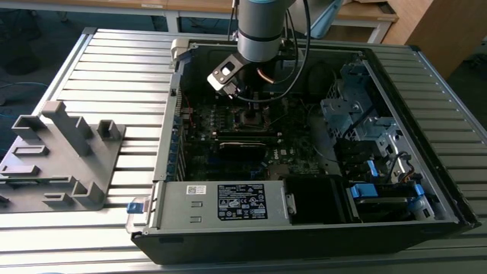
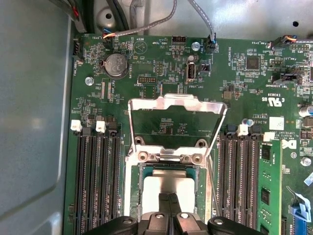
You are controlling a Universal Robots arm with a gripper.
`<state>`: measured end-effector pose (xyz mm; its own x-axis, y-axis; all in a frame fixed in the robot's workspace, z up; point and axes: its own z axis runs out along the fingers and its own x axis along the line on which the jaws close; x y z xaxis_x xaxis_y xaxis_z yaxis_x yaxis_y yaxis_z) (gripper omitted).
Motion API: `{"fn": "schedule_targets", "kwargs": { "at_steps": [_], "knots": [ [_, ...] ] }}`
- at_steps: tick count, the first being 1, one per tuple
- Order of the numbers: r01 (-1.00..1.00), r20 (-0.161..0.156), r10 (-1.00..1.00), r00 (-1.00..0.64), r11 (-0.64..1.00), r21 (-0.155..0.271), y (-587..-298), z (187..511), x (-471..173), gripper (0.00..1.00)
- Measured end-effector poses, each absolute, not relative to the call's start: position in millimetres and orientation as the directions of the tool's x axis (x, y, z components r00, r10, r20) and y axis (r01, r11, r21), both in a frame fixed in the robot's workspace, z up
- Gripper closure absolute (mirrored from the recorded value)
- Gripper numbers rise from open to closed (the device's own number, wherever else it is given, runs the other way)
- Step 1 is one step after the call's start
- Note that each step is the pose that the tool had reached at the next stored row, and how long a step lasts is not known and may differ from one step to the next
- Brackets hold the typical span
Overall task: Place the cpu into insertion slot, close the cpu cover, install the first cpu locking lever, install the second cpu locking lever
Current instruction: 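Place the cpu into insertion slot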
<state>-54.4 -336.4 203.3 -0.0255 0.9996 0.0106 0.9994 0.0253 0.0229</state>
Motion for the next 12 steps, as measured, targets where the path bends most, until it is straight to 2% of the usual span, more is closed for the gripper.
{"fn": "schedule_targets", "kwargs": {
  "at_steps": [12],
  "knots": [
    [0.999,0.01,1.0,-0.025,0.025,0.023,-336.5,200.0,-54.4,0.89]
  ]
}}
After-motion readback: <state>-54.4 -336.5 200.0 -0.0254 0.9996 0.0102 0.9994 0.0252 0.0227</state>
